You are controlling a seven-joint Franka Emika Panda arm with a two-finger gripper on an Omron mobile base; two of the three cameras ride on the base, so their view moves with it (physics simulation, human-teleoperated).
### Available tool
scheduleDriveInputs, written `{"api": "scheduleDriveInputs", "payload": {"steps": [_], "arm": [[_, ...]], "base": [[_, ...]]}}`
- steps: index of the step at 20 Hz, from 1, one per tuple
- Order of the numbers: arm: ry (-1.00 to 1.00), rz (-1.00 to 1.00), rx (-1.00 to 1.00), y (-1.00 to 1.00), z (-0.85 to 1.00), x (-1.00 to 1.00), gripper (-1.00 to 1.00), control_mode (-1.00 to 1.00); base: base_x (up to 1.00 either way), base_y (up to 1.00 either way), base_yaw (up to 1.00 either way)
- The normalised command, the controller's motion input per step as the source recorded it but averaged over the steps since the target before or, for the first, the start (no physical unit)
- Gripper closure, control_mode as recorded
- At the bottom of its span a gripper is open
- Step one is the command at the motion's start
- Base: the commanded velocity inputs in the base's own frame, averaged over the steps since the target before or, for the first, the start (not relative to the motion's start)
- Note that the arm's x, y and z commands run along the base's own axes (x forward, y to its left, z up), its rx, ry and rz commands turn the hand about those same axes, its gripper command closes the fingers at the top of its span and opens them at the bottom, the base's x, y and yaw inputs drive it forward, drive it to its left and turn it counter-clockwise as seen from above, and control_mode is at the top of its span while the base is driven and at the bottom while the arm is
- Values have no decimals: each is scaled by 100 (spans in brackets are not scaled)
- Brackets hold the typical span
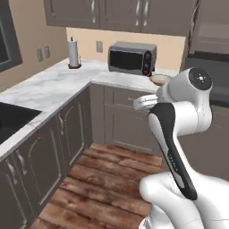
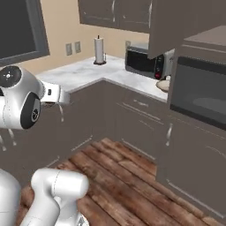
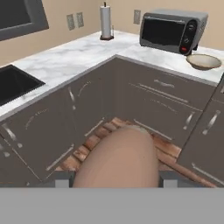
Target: Pick the egg and butter from the fridge and place them by the bowl for mixing.
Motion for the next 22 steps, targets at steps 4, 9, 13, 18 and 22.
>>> {"api": "scheduleDriveInputs", "payload": {"steps": [4, 9, 13, 18, 22], "arm": [[0, 0, 0, 0, 0, 0, 100, 100], [0, 0, 0, 0, 0, 0, 100, 100], [0, 0, 0, 0, 0, 0, 100, 100], [0, 0, 0, 0, 0, 0, 100, 100], [0, 0, 0, 0, 0, 0, 100, 100]], "base": [[44, 24, -65], [60, 32, -52], [69, 35, -43], [70, 36, -42], [66, 45, -34]]}}
